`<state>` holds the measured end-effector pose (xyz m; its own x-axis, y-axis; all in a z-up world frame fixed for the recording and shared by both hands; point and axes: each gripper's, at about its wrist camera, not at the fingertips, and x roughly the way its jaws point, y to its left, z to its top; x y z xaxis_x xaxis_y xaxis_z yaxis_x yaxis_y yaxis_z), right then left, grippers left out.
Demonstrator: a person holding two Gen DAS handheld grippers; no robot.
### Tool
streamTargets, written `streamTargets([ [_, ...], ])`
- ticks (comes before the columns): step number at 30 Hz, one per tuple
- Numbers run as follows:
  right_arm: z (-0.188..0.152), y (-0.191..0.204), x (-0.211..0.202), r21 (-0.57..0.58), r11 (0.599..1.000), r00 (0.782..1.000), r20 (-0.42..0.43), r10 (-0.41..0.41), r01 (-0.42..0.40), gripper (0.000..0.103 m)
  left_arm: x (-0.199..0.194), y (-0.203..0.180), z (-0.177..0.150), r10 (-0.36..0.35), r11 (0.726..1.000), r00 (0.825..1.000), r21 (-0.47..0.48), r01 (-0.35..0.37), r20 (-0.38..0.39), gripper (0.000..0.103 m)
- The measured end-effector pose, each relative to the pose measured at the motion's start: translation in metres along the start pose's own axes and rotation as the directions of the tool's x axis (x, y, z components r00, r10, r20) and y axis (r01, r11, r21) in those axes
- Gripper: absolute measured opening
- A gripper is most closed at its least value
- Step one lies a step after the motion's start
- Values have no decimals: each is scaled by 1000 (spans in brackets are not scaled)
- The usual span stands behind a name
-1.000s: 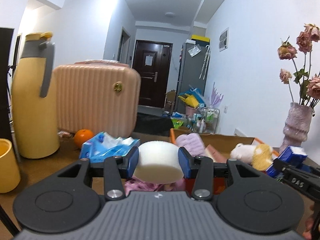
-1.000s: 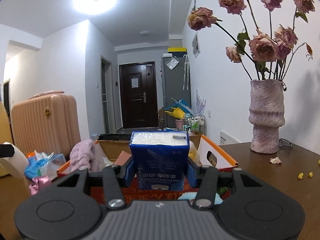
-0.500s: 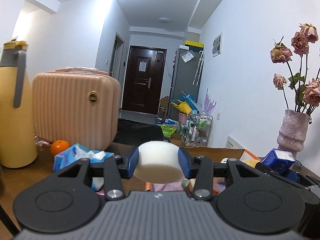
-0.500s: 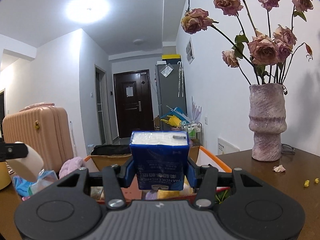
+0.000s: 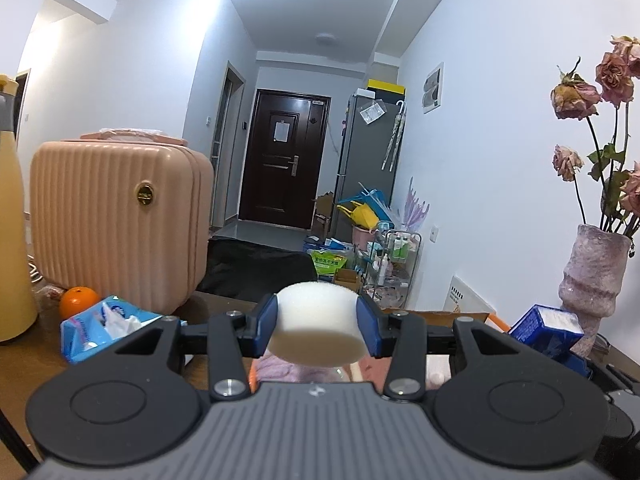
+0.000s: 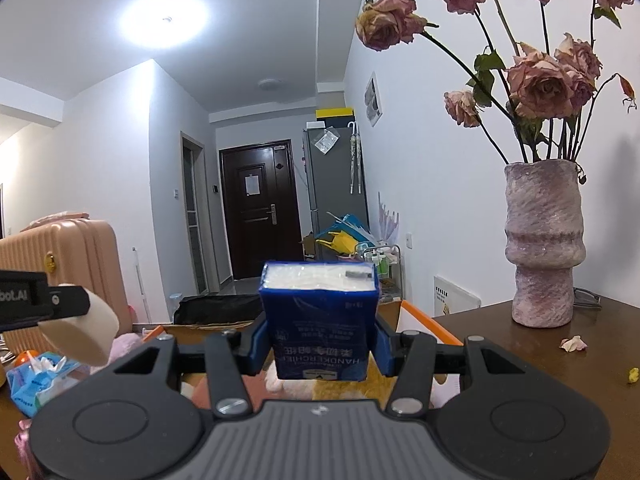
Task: Organize soft objects
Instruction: 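Carry the white puff and blue carton in both tools over the box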
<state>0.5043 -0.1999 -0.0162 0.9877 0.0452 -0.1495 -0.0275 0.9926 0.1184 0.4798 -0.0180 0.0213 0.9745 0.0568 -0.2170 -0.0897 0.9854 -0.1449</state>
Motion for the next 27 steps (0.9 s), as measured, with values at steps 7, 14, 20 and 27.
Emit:
streamTargets([
  [7, 2, -1, 17, -4, 1000, 1000, 4, -7, 7, 50, 25, -9, 2, -12, 1000, 1000, 4, 12, -8, 45],
  [14, 5, -2, 35, -8, 1000, 1000, 9, -10, 10, 50, 49, -22, -1, -22, 999, 1000, 34, 23, -19, 45],
  [20, 7, 0, 49, -10, 1000, 1000, 6, -5, 5, 50, 68, -28, -3, -21, 998, 999, 57, 22, -25, 45],
  [27, 7, 1, 68, -4, 1000, 1000, -10, 3, -3, 50, 88, -25, -5, -16, 997, 999, 70, 19, -42, 45],
])
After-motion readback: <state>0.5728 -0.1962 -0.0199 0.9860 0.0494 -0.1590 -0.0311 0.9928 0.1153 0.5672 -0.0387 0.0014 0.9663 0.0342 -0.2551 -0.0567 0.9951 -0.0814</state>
